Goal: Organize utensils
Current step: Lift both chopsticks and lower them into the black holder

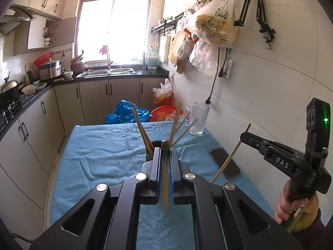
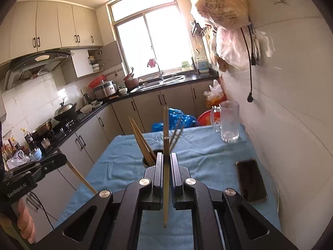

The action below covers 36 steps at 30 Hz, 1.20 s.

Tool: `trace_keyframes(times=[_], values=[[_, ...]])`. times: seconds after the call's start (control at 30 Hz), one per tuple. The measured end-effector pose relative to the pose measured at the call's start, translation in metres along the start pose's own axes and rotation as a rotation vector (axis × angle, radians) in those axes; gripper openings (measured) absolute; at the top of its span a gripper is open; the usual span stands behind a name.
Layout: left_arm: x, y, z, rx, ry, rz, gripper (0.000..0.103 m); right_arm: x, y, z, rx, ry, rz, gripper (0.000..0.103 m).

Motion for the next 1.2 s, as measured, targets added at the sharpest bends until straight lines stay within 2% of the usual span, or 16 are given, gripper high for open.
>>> trace_keyframes(times=[0.2,0.43,0.63,0.8,1.03,1.2], values=[[0.033,-0.01,0.025,0.005,0.019,-0.032,0.007,0.034,-0.009,0.028,0.011,0.038,0.004,0.006],[0.083,-0.012,0.052,0.014,0.1,-0.041,0.007,0.072,-0.016,0.066,0.011,0.09,0.044,0.006],[0.103,-0.005,0.085,0.043,0.14,-0.014,0.007,0.082,-0.018,0.098,-0.016,0.125,0.052,0.006],[0.098,-0.007,0.115,0.044,0.114,-0.014,0.007,0.072,-0.01,0.124,-0.032,0.111,0.066,0.006],[0.059,-0.022,0.153,0.057,0.014,-0.025,0.007,0.041,0.003,0.153,-0.045,0.04,0.067,0.006],[0.036,-0.031,0.163,0.067,-0.035,-0.034,0.007,0.019,0.007,0.165,-0.045,-0.011,0.066,0.006]])
Point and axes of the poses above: each gripper's, at about its wrist camera, not at the fingertips, and z roughly the way its jaws point, y to its right, x to its top, the point moved 5 cm from there along z, roughly the way its jaws point, and after that the axes turned 13 degrees about y, right-handed, at the moved point
